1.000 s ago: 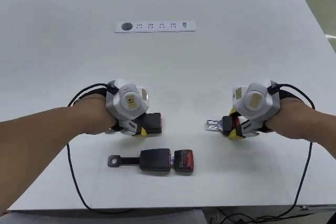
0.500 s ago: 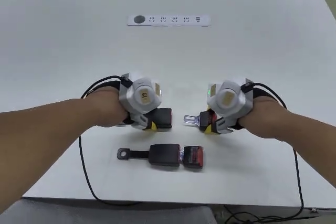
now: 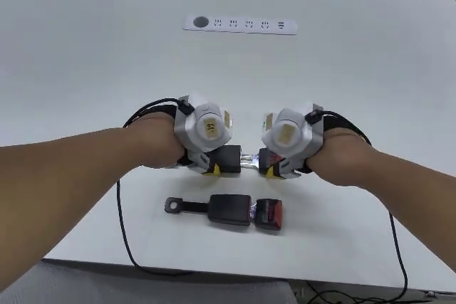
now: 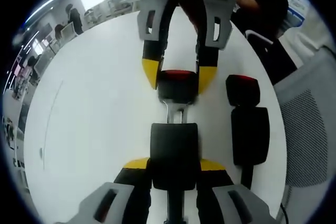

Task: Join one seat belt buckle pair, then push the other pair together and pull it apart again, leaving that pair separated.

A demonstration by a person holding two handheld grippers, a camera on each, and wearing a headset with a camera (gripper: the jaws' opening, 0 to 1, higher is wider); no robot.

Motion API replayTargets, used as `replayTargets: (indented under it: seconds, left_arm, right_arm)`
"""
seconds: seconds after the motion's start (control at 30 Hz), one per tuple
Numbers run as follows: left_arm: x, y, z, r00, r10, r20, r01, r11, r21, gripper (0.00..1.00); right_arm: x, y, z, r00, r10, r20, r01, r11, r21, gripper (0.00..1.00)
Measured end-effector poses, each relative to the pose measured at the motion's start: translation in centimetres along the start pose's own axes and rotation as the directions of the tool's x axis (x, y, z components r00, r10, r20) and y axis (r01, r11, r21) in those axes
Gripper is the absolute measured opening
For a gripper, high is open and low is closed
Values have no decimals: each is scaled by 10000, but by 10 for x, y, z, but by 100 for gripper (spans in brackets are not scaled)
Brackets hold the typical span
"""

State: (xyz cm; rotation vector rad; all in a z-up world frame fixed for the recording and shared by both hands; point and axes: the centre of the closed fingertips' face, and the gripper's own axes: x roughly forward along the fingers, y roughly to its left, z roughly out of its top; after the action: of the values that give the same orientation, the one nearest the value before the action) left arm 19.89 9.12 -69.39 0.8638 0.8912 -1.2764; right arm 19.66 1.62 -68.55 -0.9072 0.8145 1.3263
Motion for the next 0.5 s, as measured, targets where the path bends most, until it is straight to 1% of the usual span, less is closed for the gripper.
replayTargets:
  seconds: [0.03, 0.07, 0.1, 0.13, 0.17, 0.2, 0.27, 0.3, 0.33, 0.37, 0.43, 0.5]
  left_arm:
    - [0, 0, 0, 10000, -39, -4, 39, 10000, 8, 32]
    - [0, 1, 0, 10000, -43, 1, 43, 10000, 66, 32]
    - [0, 1, 0, 10000, -41, 11, 41, 10000, 79, 32]
    - [0, 1, 0, 10000, -56, 34, 55, 9999, 87, 32]
    - [0, 1, 0, 10000, -67, 74, 66, 9999, 110, 32]
    - [0, 1, 0, 9999, -98, 139, 97, 9999, 127, 32]
    - [0, 0, 1, 9990, -217, 379, 213, 9997, 109, 32]
    - [0, 0, 2, 9979, -263, 586, 266, 9996, -41, 32]
    - [0, 0, 2, 9970, -318, 704, 329, 9994, -141, 32]
    - [0, 1, 2, 9971, -342, 680, 349, 9993, -90, 32]
    - [-2, -2, 6, 9970, -389, 662, 393, 9992, -42, 32]
    - [-3, -2, 7, 9971, -419, 629, 423, 9991, -49, 32]
  right_arm:
    - [3, 0, 2, 9999, 61, 158, -62, 10000, 11, 31]
    - [4, -2, 5, 9990, 66, 432, -70, 10000, 71, 31]
    - [5, -3, 4, 9986, 126, 510, -137, 9997, 221, 31]
    - [5, -4, 3, 9982, 132, 578, -139, 9998, 110, 30]
    - [5, -4, 3, 9971, 149, 753, -168, 9996, 246, 30]
    - [5, -5, 3, 9943, 151, 1055, -188, 9992, 345, 30]
    - [4, -5, 5, 9889, 203, 1472, -297, 9977, 616, 30]
    - [5, -6, 5, 9877, 215, 1547, -327, 9970, 702, 30]
    - [6, -7, 6, 9879, 231, 1532, -333, 9974, 644, 30]
    - [6, -6, 7, 9875, 254, 1557, -344, 9979, 555, 30]
    - [8, -6, 8, 9871, 287, 1575, -372, 9980, 510, 29]
    - [10, -7, 10, 9866, 309, 1601, -395, 9979, 511, 29]
